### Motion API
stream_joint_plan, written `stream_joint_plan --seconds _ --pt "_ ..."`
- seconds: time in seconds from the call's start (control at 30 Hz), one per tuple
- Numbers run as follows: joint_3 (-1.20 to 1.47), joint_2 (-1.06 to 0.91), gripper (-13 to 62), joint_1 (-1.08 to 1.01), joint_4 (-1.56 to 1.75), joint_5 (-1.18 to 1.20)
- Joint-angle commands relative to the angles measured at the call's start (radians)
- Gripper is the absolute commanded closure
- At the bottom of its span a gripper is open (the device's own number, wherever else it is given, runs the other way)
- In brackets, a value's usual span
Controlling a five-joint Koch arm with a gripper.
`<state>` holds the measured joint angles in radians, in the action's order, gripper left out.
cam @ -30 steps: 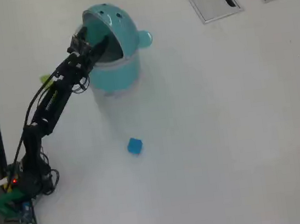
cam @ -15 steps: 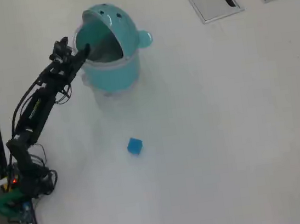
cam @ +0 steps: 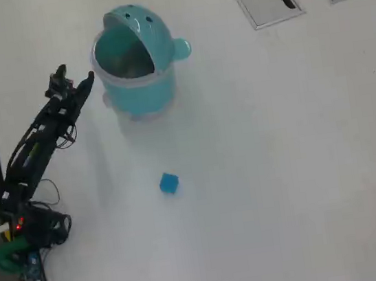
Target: Grasp RGB lego blocks and put them in the bin one by one.
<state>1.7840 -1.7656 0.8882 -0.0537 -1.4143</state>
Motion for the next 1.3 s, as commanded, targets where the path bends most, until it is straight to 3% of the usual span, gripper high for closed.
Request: stream_joint_plan --seconds 0.0,0.5,0.97,1.27 --pt "-0.021 -0.061 16.4 0.026 0.095 -0.008" --pt "0.242 -0.161 16.5 0.141 0.239 -0.021" --pt "0.399 -0.126 16.4 0.331 0.239 -0.044" --pt "0.368 -0.032 17.3 0.348 0.202 -0.161"
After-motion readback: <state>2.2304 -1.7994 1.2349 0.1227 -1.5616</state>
